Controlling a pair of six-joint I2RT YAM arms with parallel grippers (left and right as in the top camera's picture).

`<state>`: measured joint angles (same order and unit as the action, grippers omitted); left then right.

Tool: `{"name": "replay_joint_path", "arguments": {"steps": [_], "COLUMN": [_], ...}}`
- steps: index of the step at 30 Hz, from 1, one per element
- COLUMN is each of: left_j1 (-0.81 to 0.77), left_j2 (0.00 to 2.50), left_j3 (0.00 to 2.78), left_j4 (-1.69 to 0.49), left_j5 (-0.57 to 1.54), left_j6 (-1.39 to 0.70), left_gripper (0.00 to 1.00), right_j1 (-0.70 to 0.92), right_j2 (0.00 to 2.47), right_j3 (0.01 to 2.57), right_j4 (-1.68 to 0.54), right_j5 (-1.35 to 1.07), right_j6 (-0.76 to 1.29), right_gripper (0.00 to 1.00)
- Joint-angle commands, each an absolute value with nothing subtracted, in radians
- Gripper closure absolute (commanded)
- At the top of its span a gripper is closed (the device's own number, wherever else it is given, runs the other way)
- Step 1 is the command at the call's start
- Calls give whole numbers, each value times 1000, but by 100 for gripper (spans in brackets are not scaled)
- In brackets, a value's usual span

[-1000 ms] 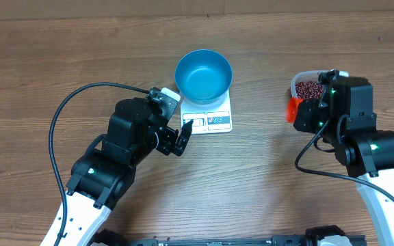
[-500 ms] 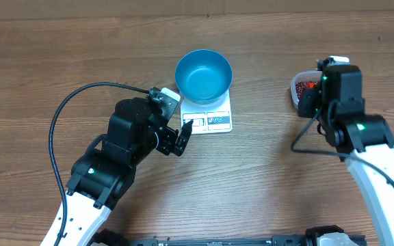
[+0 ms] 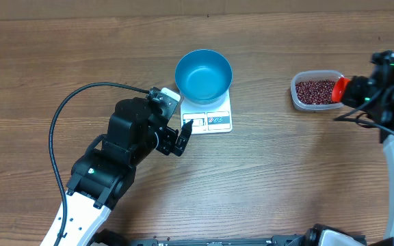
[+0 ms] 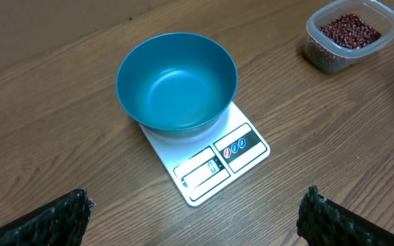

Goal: Scoop item into bowl and weigh 150g on scale
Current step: 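Move the red scoop with the right gripper over the bean tub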

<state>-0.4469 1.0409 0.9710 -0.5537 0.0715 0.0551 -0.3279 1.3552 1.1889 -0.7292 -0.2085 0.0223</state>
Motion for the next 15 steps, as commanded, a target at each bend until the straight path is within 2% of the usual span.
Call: {"name": "replay_joint_path", "arguments": {"steps": [1,15], "left_j1": [-445,-445], "left_j2": [1040,1040], "left_j3": [993,993], "left_j4": [-554,-554], "left_j5": [78,78], "left_j6": [45,45], "left_gripper": [1,0], "right_j1": [-381,-387], "right_j2": [1407,1561], "right_j3": [1215,1215], "right_j4": [-725,-575], "right_j5": [-383,-368], "right_j6": [-62,-88], "right_gripper": [96,96]}}
